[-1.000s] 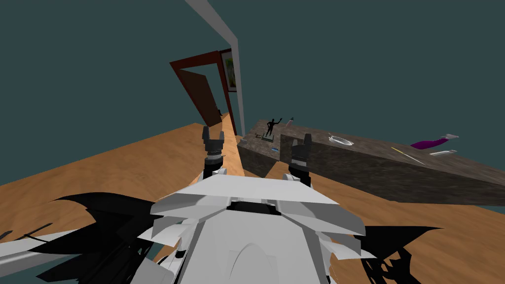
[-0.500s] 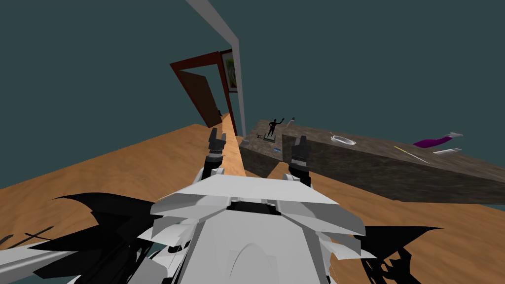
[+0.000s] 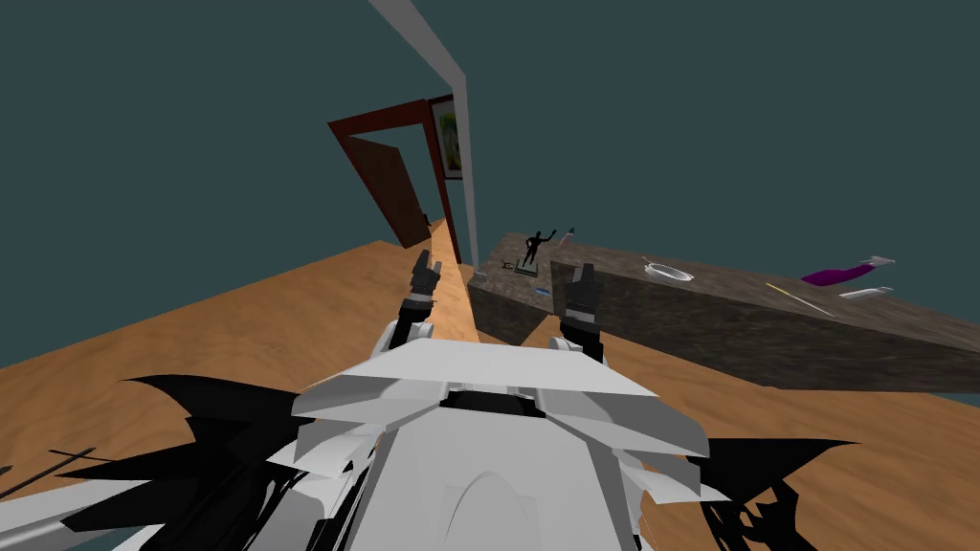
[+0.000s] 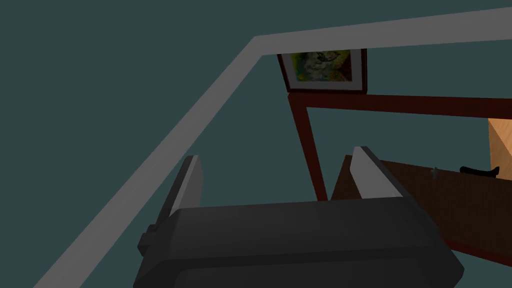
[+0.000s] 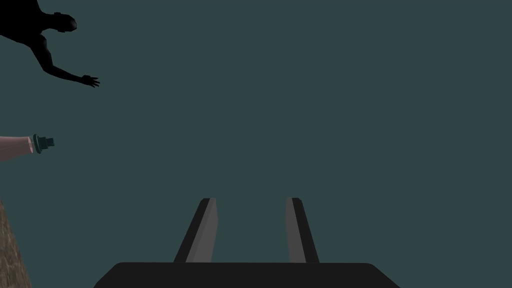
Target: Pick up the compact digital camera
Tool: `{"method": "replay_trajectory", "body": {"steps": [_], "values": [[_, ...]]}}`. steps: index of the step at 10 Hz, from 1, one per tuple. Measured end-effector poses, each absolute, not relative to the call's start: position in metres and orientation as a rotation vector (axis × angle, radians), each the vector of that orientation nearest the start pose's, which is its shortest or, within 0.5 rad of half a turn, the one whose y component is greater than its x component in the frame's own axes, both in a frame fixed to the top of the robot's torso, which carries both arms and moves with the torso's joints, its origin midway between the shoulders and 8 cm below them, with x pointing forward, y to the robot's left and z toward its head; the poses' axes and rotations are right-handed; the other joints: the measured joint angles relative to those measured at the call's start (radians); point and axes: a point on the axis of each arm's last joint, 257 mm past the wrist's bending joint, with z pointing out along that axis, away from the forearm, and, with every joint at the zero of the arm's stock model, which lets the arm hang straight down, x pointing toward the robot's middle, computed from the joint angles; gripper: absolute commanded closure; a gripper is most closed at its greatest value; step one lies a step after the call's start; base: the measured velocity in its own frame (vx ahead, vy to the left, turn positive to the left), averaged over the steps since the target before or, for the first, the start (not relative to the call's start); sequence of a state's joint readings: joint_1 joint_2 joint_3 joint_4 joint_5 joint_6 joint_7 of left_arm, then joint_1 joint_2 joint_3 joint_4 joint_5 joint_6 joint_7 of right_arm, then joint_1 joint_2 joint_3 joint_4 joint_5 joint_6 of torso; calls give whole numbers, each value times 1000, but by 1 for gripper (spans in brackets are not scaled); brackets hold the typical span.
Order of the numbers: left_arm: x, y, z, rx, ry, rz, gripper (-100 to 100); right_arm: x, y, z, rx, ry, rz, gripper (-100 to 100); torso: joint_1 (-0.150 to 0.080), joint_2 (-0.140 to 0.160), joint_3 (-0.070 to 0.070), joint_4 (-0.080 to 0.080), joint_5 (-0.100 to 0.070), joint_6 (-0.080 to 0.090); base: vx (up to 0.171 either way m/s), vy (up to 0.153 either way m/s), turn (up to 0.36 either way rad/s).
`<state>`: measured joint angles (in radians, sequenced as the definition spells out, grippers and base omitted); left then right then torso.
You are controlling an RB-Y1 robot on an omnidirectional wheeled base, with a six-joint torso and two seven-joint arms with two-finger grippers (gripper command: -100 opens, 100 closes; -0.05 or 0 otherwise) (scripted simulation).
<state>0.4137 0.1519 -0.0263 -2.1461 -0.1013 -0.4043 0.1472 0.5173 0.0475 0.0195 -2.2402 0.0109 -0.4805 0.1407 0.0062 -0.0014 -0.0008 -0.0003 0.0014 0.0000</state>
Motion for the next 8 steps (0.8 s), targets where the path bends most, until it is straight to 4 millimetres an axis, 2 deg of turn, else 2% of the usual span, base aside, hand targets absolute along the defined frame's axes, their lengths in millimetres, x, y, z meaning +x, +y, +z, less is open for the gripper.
{"method": "replay_trajectory", "body": {"steps": [8], "values": [[439,276,-79,-802,1031,-1235,-100,354,-280,-3,692,669,1161,0,0,-1,0,0,0,0,17,69,-22]]}}
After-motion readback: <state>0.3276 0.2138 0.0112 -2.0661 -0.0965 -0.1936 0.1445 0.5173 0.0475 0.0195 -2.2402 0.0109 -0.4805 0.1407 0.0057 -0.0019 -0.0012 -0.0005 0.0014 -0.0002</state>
